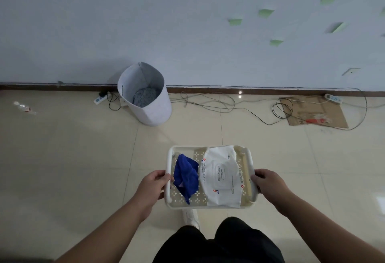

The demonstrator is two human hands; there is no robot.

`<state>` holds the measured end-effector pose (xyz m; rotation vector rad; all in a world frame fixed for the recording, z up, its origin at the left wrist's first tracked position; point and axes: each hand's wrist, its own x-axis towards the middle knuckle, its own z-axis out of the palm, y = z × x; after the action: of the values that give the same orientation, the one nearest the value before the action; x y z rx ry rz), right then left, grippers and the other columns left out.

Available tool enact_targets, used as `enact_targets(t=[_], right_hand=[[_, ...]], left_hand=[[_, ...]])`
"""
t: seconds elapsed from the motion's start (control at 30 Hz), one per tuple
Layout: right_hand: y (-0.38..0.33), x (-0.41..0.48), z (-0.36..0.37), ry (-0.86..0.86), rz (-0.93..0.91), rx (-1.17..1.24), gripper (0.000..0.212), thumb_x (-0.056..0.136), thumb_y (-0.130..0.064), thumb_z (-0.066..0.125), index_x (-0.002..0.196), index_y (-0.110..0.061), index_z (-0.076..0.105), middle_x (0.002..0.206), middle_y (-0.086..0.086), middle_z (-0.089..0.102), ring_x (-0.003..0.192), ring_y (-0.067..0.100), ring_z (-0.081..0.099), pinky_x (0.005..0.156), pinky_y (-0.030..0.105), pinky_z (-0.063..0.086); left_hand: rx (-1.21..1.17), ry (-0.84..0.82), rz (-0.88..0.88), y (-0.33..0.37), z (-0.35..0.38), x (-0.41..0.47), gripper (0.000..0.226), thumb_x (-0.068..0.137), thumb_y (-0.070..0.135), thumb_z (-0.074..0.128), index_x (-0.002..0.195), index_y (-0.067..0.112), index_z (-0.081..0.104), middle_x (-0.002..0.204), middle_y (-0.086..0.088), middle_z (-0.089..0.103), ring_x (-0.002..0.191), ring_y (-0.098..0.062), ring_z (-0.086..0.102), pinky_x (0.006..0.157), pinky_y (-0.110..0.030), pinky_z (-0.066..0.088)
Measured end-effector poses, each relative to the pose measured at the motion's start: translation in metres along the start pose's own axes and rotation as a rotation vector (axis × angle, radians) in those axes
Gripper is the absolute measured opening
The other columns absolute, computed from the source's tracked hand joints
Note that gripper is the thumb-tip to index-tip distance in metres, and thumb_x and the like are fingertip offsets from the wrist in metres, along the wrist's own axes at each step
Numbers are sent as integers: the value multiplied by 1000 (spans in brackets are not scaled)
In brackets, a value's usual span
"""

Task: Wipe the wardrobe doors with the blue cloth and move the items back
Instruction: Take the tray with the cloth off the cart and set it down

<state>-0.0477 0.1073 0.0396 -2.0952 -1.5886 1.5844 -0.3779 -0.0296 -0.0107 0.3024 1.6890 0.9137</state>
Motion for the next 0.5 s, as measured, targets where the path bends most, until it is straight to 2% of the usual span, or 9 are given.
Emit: enact_targets(t=[0.13, 0.23, 0.4, 0.5], right_hand=[[-49, 39, -10, 17, 7, 32, 20, 99, -18, 57, 96, -25, 75, 87, -4, 78, 84, 19, 72, 77, 36, 60], [-79, 74, -18, 12, 19, 38, 19, 100, -18, 57, 97, -25, 74, 89, -4, 78, 86, 20, 72, 83, 40, 61], [-125, 149, -34, -10, 25, 27, 18, 100, -18, 56, 98, -22, 73, 92, -1, 76, 88, 22, 71, 85, 44, 60], [-156, 200, -46, -52, 22, 7, 17, 100, -18, 56, 102, -21, 72, 94, 0, 75, 89, 22, 70, 86, 43, 59]], left_hand=[[29, -7, 9, 57, -5, 45, 18, 102, 22, 61, 95, 21, 78, 100, -5, 80, 89, -22, 75, 71, -36, 62], [52, -13, 10, 93, -1, 81, 21, 102, 23, 60, 91, 24, 79, 100, -5, 80, 89, -22, 75, 72, -36, 62], [105, 12, -1, 146, 14, 145, 18, 102, 23, 59, 96, 21, 76, 99, -3, 80, 95, -24, 73, 80, -43, 64], [90, 46, -21, 178, 24, 180, 18, 102, 22, 60, 93, 22, 76, 98, -3, 80, 95, -23, 73, 74, -39, 64]])
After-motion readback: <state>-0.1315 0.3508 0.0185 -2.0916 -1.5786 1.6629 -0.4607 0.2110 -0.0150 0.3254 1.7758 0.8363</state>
